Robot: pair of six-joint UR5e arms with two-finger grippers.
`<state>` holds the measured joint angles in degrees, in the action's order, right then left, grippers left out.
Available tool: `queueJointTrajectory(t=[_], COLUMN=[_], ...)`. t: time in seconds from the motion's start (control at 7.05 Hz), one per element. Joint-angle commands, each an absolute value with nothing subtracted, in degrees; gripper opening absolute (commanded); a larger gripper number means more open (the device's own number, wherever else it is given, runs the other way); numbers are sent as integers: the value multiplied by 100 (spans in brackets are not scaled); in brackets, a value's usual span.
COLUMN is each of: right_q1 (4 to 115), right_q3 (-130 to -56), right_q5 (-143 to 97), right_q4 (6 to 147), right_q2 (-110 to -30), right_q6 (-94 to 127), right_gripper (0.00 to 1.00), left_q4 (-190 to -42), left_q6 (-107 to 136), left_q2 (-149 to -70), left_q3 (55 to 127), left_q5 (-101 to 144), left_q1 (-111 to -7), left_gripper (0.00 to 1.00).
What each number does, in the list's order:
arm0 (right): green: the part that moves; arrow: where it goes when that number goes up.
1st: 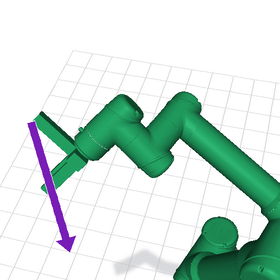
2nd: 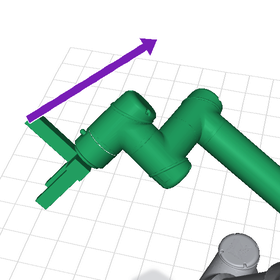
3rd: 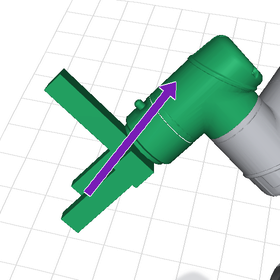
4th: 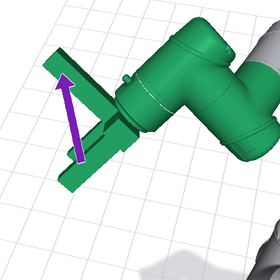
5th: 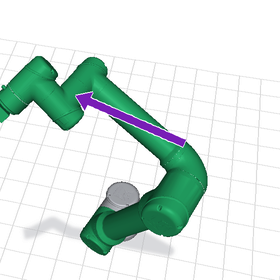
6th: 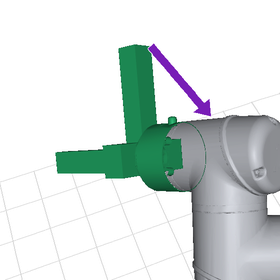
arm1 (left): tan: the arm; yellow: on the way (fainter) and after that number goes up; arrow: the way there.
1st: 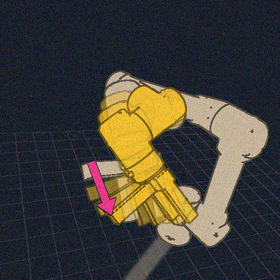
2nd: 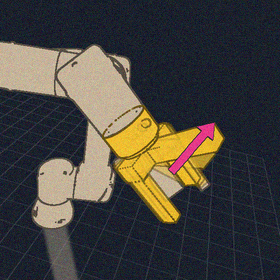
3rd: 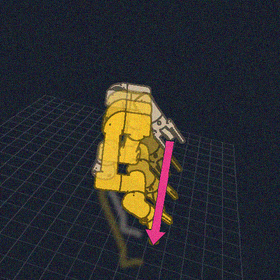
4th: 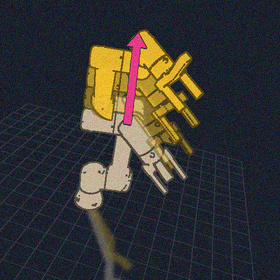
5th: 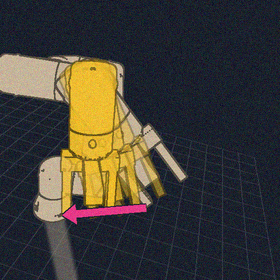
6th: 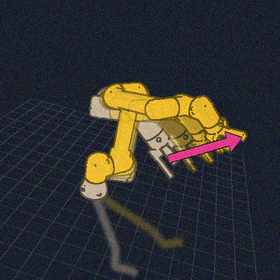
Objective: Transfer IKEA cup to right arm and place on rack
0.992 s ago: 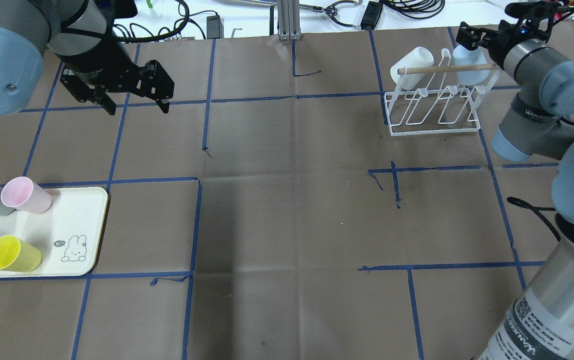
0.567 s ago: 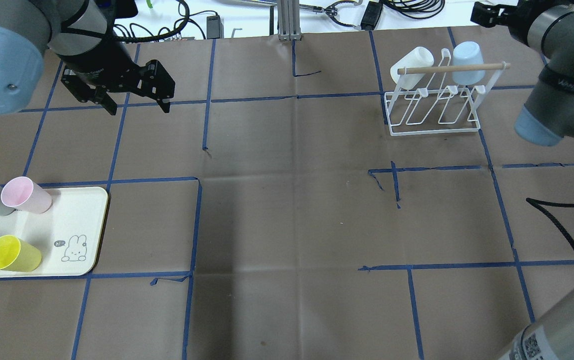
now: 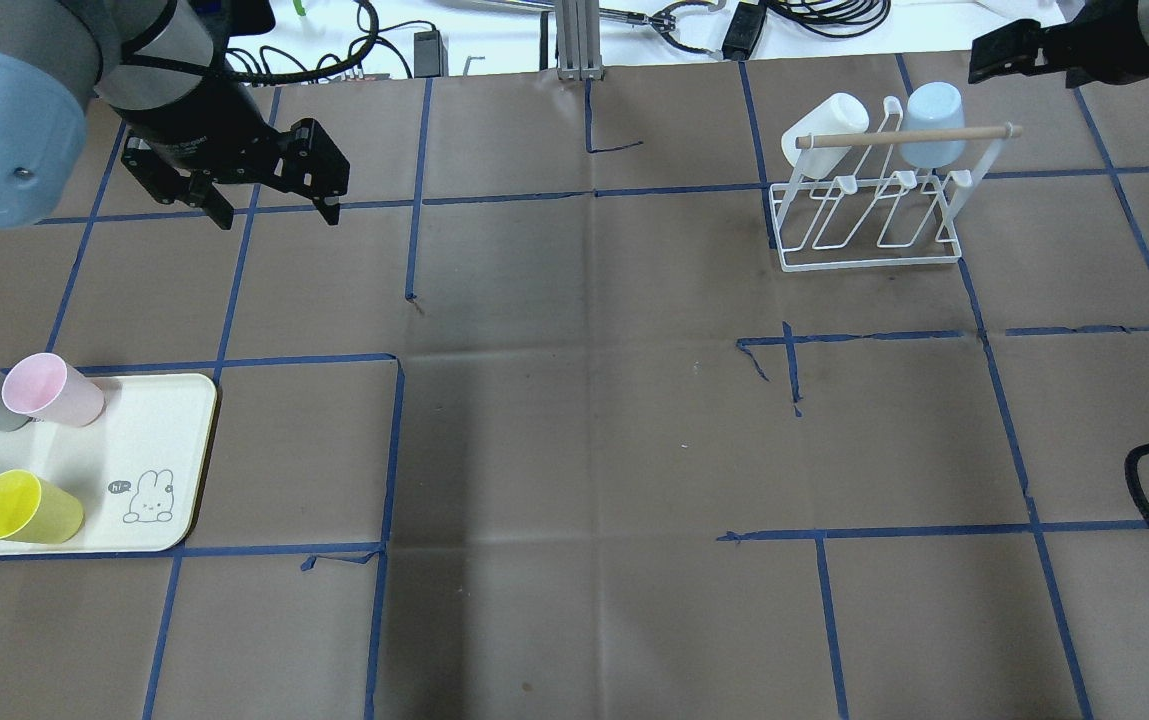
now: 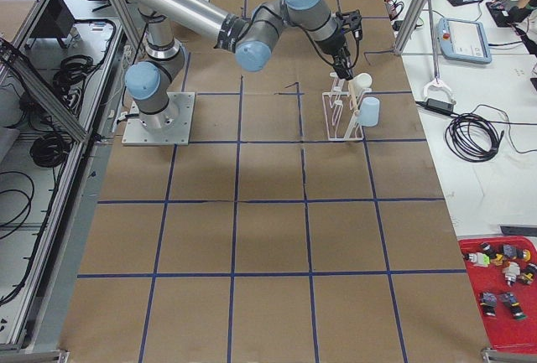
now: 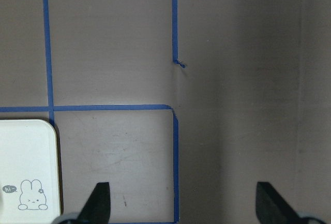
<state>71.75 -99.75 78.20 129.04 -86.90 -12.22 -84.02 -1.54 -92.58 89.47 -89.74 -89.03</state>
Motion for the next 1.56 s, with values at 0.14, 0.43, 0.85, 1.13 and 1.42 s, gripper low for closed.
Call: queueJointTrajectory(t=[0.14, 0.43, 0.85, 1.13, 1.42], right_q1=[8320, 9022, 9615, 9615, 9519], right_q3=[-9248, -9220, -9281, -9299, -9377], right_q5=[8560, 9374, 9334, 9177, 9044], right_q4=[9773, 9396, 9361, 9378, 9387], right_q2=[-9359, -9387, -9360, -9404, -9439], right_q6=[-122, 507, 1179, 1221, 1187], right_gripper=[100, 100, 100, 100, 100], left_q4=[-8402, -8402, -8402, -8394, -8394], left_q6=[-150, -149, -149, -149, -149], left_q2=[-9255, -9264, -9264, -9264, -9264], left_q3=[8947, 8947, 8947, 8947, 8947], left_q5=[-8974, -8974, -8974, -8974, -8974], left_q1=[-8903, -8903, -8903, -8903, -8903], left_gripper=[100, 100, 100, 100, 100])
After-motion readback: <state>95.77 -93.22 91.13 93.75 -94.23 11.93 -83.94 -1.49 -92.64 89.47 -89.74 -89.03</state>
